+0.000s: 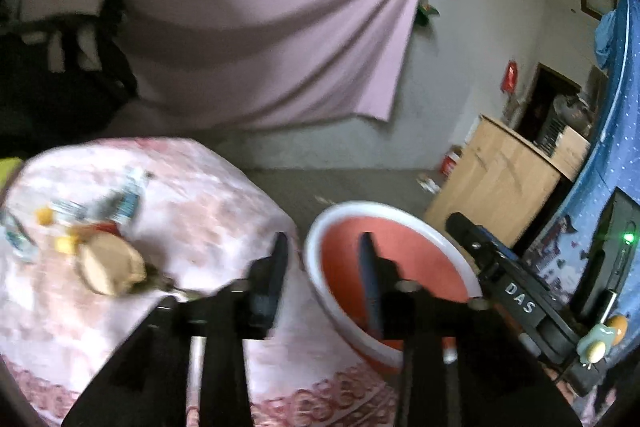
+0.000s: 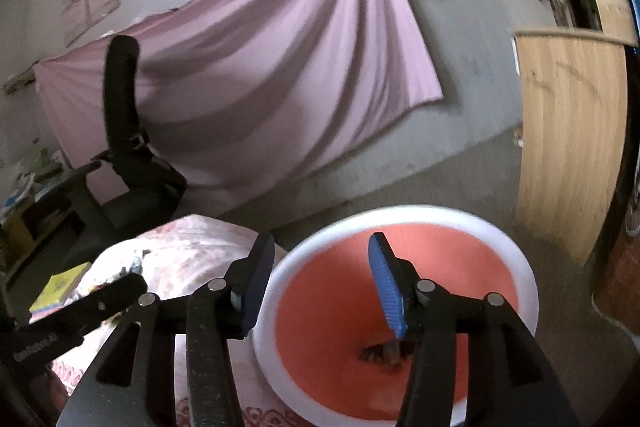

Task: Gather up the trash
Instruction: 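Move both open tools back over the table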

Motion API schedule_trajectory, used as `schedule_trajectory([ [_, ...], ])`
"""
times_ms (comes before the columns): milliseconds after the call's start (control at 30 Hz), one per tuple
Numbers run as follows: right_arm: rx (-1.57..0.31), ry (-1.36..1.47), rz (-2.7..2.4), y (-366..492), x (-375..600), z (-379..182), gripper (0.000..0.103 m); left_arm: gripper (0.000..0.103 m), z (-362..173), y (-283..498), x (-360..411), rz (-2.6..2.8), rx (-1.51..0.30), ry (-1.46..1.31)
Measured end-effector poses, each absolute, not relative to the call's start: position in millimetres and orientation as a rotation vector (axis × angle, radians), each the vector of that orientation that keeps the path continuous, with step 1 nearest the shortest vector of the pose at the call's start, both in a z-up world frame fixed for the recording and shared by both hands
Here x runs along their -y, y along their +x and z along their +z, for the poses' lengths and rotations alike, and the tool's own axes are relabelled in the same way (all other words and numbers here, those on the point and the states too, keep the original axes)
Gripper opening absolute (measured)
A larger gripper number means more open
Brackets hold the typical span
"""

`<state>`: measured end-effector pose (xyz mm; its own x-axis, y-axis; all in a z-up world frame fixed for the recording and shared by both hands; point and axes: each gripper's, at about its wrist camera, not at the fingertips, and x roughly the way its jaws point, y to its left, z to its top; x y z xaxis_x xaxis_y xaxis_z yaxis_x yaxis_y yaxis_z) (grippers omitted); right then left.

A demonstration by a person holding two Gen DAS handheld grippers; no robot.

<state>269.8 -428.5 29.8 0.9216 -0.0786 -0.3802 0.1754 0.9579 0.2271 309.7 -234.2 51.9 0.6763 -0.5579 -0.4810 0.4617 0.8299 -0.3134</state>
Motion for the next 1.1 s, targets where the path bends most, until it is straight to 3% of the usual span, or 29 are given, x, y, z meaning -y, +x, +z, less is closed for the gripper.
schedule_trajectory([
  [67, -0.337, 0.232, -0.116, 267, 418, 36, 0.053, 0.037, 59, 301, 218, -0.527, -0.543, -0.164],
  [133, -0.293, 0.205, -0.096, 263, 407, 42, 0.073, 0.051, 63, 295, 206, -0.491, -0.514, -0.161],
  [233, -0.229, 0.171, -0.057, 258, 389, 51, 0.079, 0.064, 70, 283, 179, -0.411, -0.445, -0.167],
  [300, -0.196, 0.148, -0.035, 256, 377, 55, 0.085, 0.094, 74, 274, 158, -0.346, -0.393, -0.163],
  [333, -0.176, 0.137, -0.026, 254, 370, 57, 0.091, 0.102, 74, 270, 151, -0.315, -0.369, -0.161],
  [400, -0.136, 0.122, -0.010, 252, 359, 60, 0.103, 0.102, 76, 257, 129, -0.223, -0.288, -0.164],
  [667, -0.072, 0.046, 0.076, 249, 316, 64, 0.103, 0.102, 71, 239, 58, -0.059, -0.192, -0.180],
  [1100, -0.133, -0.030, 0.151, 274, 259, 57, 0.103, 0.102, 52, 249, 19, 0.032, -0.189, -0.091],
])
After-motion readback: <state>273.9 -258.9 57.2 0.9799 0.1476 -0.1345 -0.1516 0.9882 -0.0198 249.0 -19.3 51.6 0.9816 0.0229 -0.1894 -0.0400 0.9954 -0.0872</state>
